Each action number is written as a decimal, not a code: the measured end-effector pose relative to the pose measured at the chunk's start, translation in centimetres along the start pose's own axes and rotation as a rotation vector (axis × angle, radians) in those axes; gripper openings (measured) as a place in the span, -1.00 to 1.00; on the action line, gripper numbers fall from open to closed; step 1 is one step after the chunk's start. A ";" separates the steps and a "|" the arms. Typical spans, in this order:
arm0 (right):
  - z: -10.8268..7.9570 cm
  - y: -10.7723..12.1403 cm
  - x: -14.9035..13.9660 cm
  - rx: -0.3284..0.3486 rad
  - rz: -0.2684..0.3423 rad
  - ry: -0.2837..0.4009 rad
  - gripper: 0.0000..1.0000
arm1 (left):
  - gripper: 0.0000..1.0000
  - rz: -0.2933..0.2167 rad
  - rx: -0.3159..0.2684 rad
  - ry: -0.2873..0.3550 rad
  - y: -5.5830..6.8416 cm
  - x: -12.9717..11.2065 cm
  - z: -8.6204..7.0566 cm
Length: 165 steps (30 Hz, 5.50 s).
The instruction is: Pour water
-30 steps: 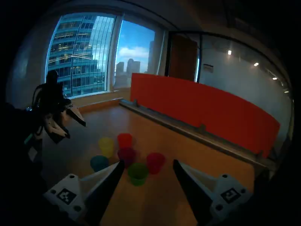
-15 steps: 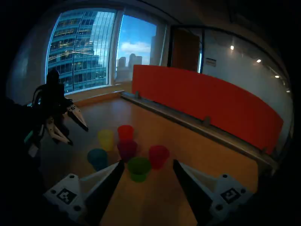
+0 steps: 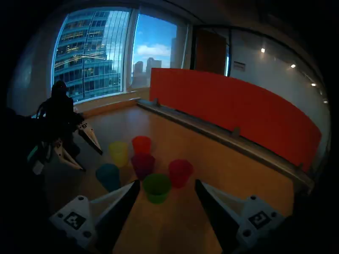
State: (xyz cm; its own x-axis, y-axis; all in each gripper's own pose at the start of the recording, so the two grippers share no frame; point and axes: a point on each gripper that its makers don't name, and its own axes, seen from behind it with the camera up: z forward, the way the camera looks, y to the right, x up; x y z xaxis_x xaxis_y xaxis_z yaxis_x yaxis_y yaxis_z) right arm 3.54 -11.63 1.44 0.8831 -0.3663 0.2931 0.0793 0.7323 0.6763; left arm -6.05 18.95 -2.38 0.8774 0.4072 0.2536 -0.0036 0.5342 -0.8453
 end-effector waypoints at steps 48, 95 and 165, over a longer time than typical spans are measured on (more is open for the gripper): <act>2.9 0.8 -1.1 0.019 0.012 -0.031 1.00 | 0.86 0.017 -0.038 -0.062 0.5 -1.2 7.3; 8.7 -2.1 -6.9 0.073 -0.010 -0.125 1.00 | 0.79 -0.015 0.000 0.054 -1.2 3.7 4.0; 7.9 -5.9 1.1 0.079 -0.030 0.115 0.82 | 0.79 -0.049 0.199 0.278 -5.9 11.3 -6.0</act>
State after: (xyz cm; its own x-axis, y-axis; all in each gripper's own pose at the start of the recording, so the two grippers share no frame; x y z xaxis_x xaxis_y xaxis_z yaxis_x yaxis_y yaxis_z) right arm 0.37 -20.90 3.08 0.9284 -0.3157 0.1958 0.0737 0.6730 0.7360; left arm 6.76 15.98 2.66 0.9758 0.1747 0.1313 -0.0272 0.6933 -0.7201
